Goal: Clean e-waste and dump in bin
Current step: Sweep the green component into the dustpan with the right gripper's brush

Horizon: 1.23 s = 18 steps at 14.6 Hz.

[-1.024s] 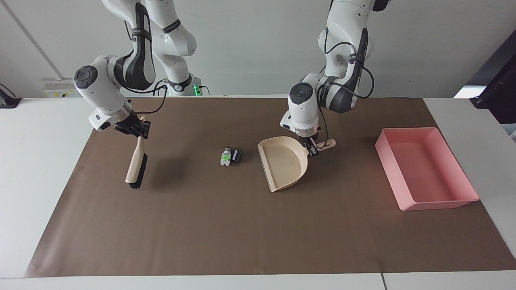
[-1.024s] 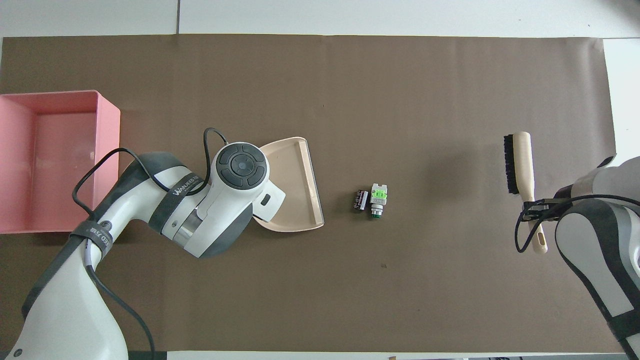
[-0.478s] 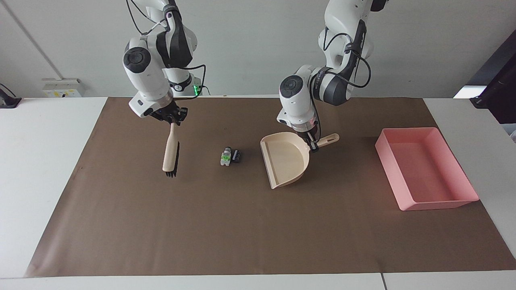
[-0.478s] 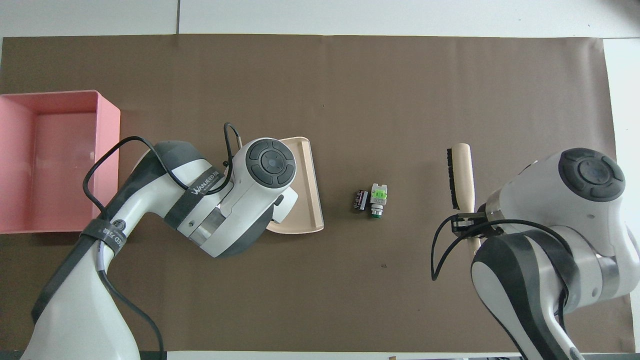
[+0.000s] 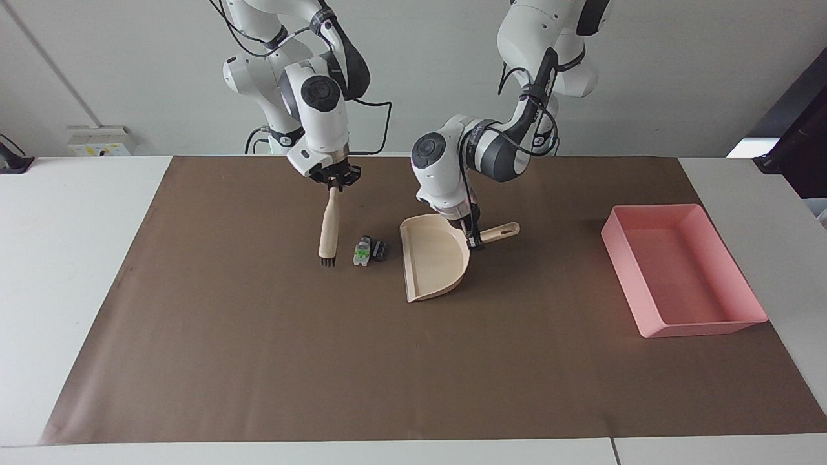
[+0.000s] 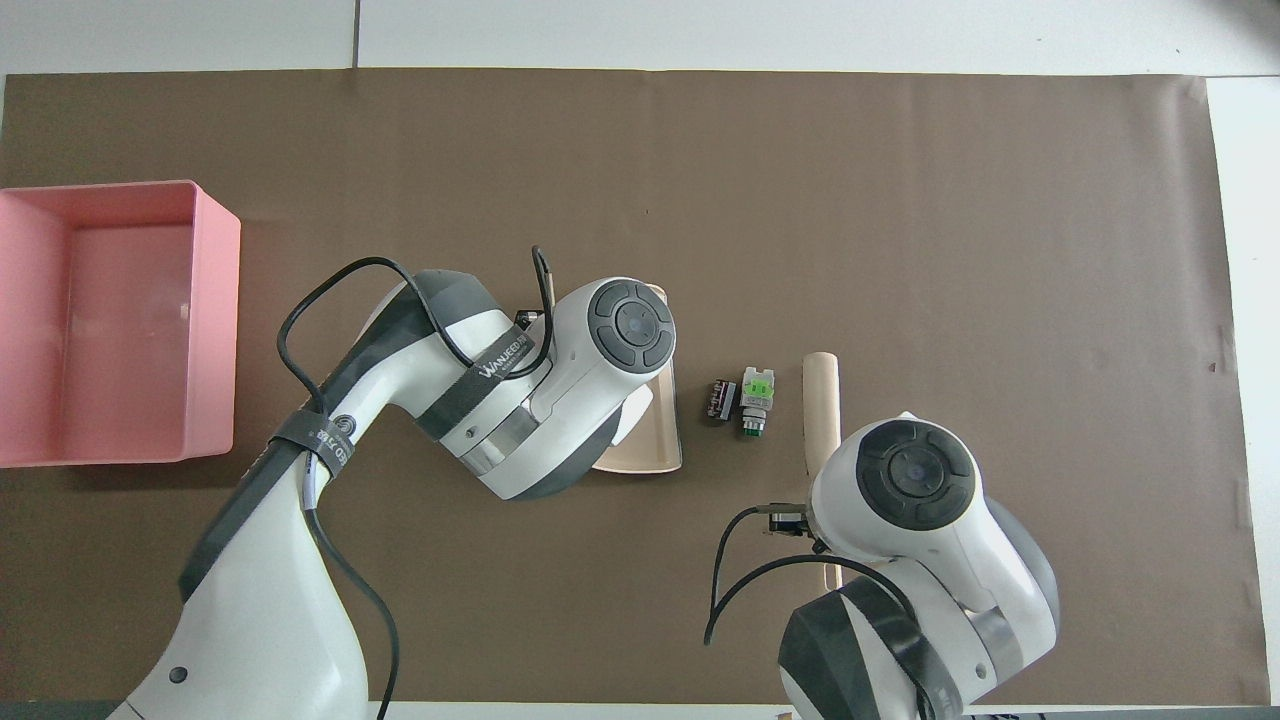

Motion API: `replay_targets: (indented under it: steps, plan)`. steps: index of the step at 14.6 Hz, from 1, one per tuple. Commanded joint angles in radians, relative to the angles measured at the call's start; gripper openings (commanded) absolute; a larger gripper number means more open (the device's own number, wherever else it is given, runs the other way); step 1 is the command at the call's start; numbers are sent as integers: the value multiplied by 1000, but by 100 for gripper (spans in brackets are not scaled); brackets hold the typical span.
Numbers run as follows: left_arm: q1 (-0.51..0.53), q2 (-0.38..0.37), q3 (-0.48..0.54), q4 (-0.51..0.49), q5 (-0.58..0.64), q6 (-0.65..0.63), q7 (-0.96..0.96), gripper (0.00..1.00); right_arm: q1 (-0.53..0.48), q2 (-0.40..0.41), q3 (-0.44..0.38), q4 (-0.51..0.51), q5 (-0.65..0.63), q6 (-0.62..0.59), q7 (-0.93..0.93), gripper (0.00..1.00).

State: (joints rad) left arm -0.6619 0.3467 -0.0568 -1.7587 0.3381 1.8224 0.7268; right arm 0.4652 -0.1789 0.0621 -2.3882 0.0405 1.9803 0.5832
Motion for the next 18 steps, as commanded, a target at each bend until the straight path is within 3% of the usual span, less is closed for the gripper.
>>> replay_targets:
  steps: [1, 5, 11, 16, 18]
  plan:
    - [-18, 17, 12, 27, 18, -20, 14, 0, 18, 32, -5, -9, -19, 54, 26, 0]
    - [-24, 15, 11, 15, 18, -26, 10, 0, 30, 65, -5, -9, -21, 90, 27, 0]
    - [-44, 5, 11, -19, 18, -26, 13, 0, 138, 157, 1, 32, 22, 211, 60, 0]
    - [-42, 1, 11, -31, 18, -17, 8, 0, 164, 214, 1, 138, 353, 269, 7, 0]
    - [-35, 0, 9, -31, 16, -11, 8, 0, 167, 236, 1, 204, 400, 255, 29, 0]
